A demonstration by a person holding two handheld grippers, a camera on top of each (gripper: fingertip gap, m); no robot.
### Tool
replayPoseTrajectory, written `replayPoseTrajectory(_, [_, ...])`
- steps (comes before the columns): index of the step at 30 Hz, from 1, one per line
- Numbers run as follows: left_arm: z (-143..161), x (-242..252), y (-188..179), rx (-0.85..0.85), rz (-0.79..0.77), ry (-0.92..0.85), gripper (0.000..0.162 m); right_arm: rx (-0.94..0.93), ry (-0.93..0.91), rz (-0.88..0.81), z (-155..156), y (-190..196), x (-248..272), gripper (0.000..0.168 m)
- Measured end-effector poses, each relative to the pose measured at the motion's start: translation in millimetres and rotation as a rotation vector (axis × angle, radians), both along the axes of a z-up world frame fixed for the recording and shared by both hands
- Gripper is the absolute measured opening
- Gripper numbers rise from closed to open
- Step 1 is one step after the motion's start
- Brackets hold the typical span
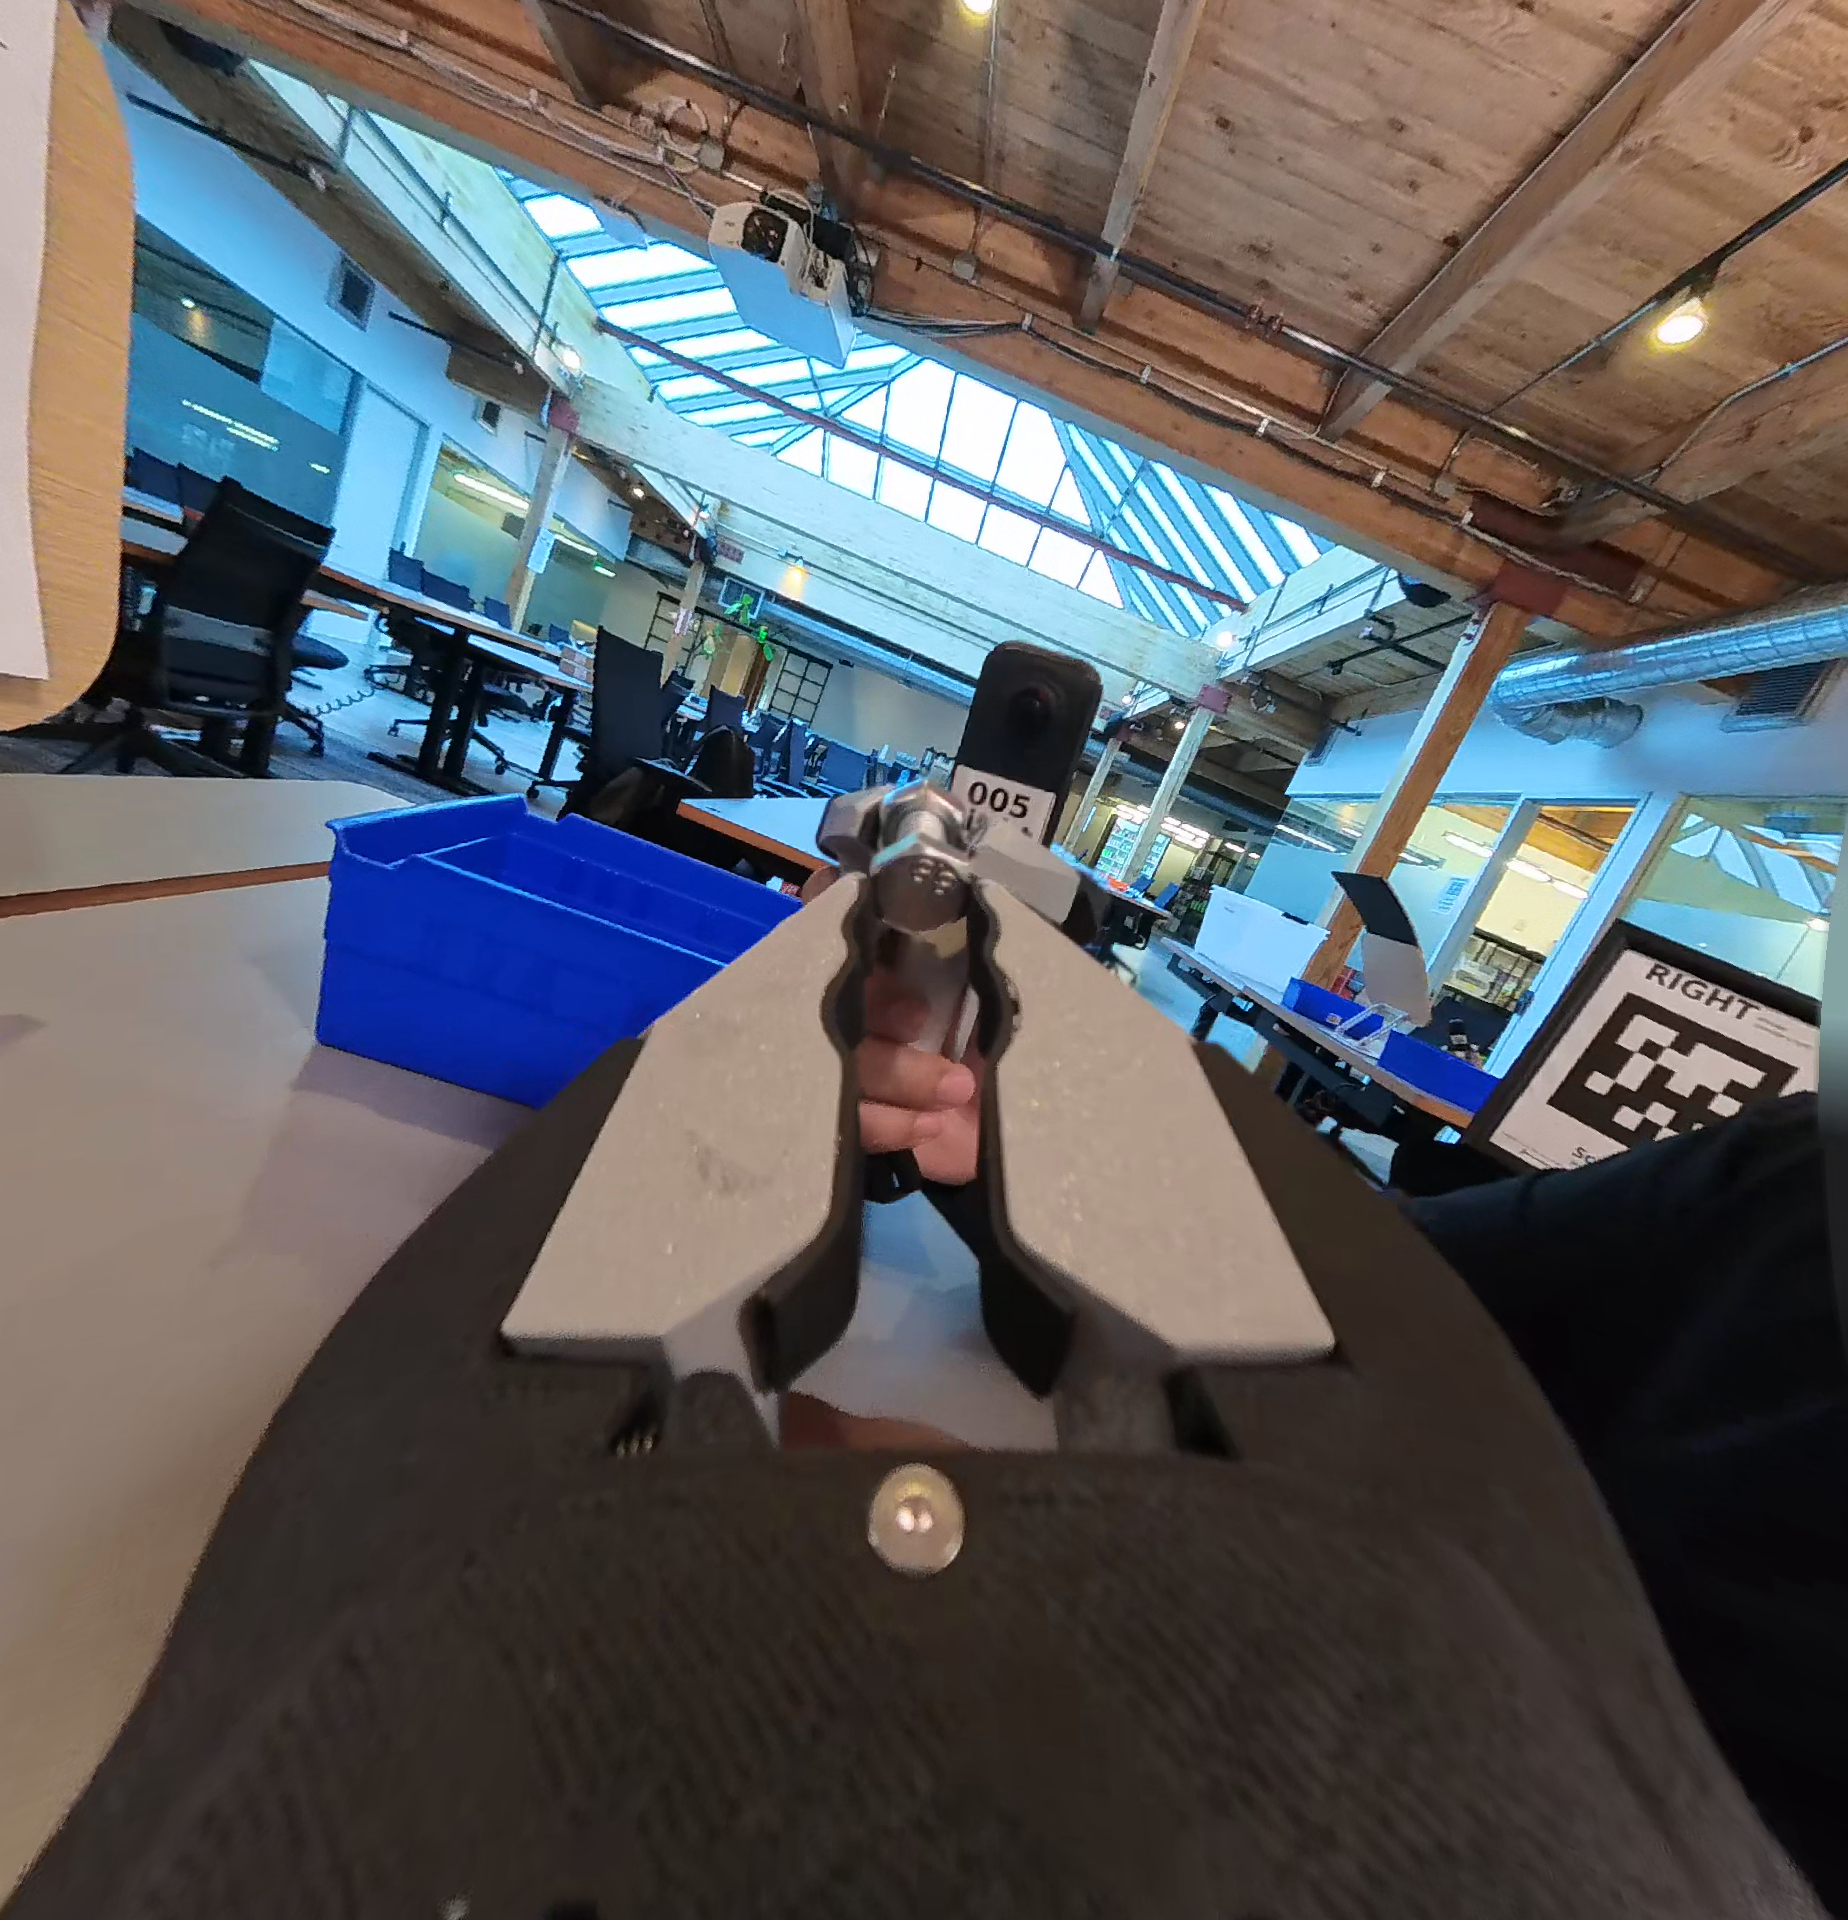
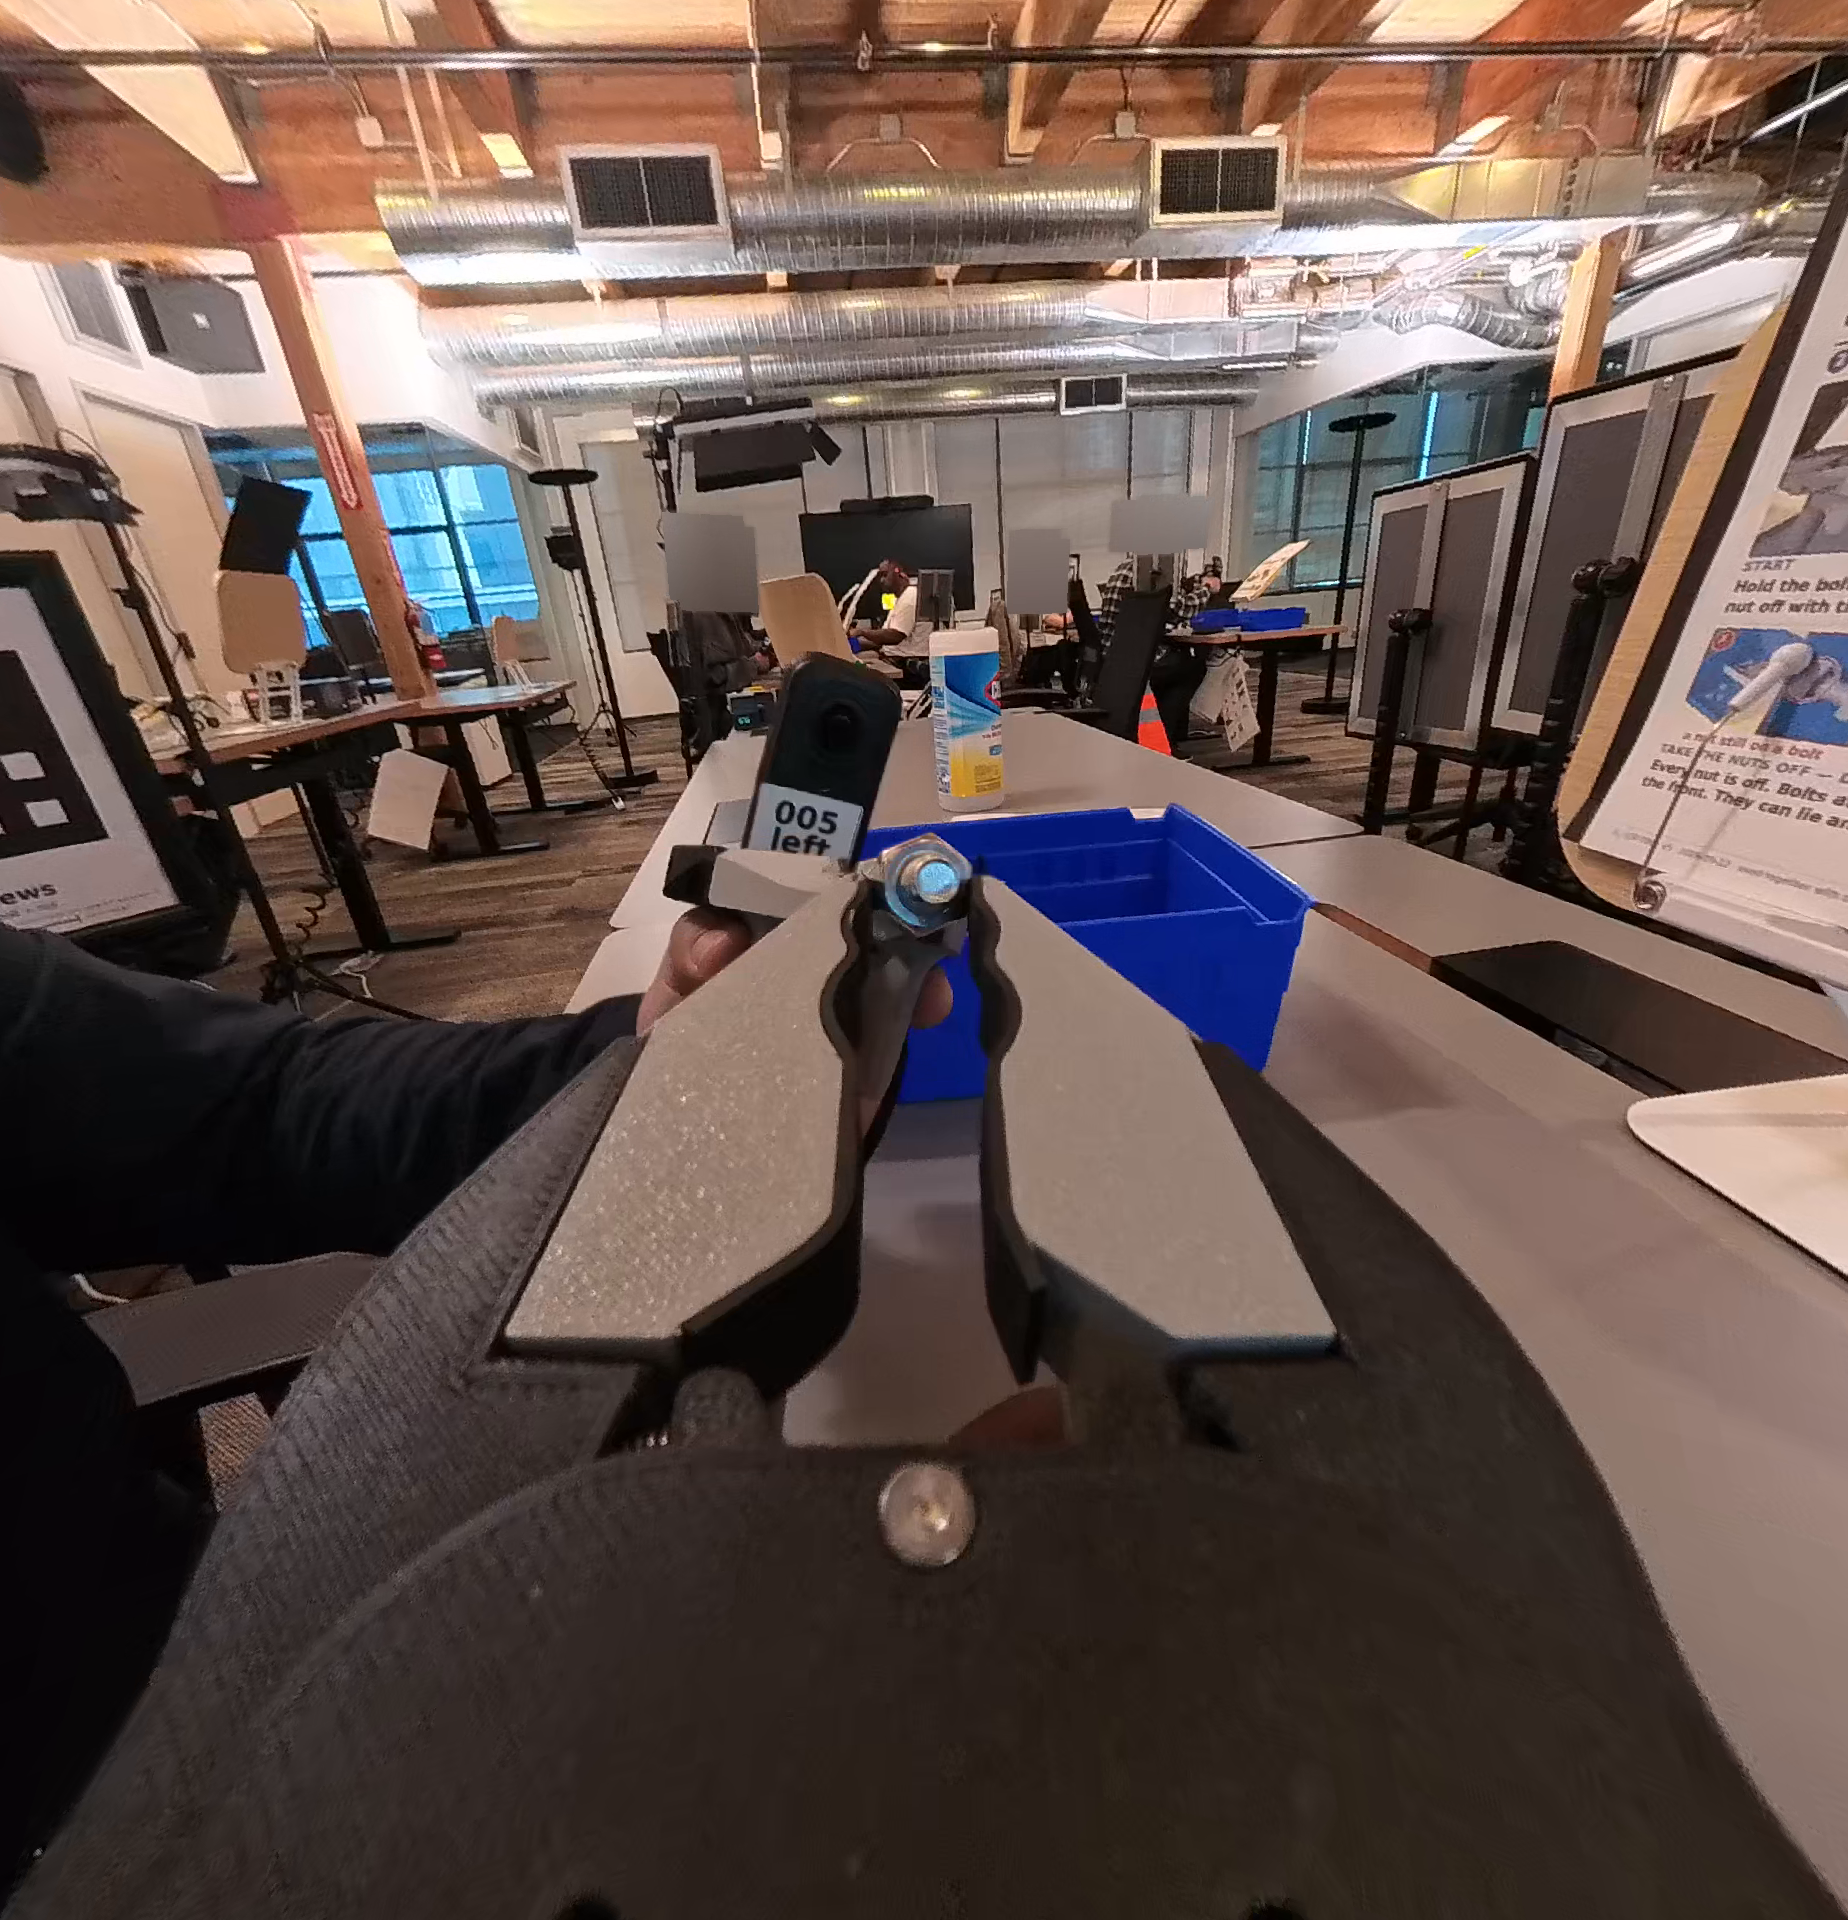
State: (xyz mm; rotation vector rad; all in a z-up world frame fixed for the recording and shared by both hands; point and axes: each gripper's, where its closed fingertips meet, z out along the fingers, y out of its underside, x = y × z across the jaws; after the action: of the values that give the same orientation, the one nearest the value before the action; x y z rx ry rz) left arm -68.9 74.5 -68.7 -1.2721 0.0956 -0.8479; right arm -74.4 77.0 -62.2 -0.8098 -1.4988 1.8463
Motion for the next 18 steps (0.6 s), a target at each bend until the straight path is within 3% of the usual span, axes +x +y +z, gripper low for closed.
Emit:
replayPoseTrajectory(6, [-12,-10,9,-0.066,0.089,0.051,0.016,0.012,-0.051,-0.056,-9,9,-8,0.014])
replayPoseTrajectory(12, [-25,-24,19,-0.134,0.219,0.137,0.043,-0.031,-0.086,-0.164,-11,32,-16,0.014])
replayPoseTrajectory(18, [-31,-27,23,-0.165,0.226,0.118,0.044,-0.050,-0.055,-0.312,2,58,-13,0.014])
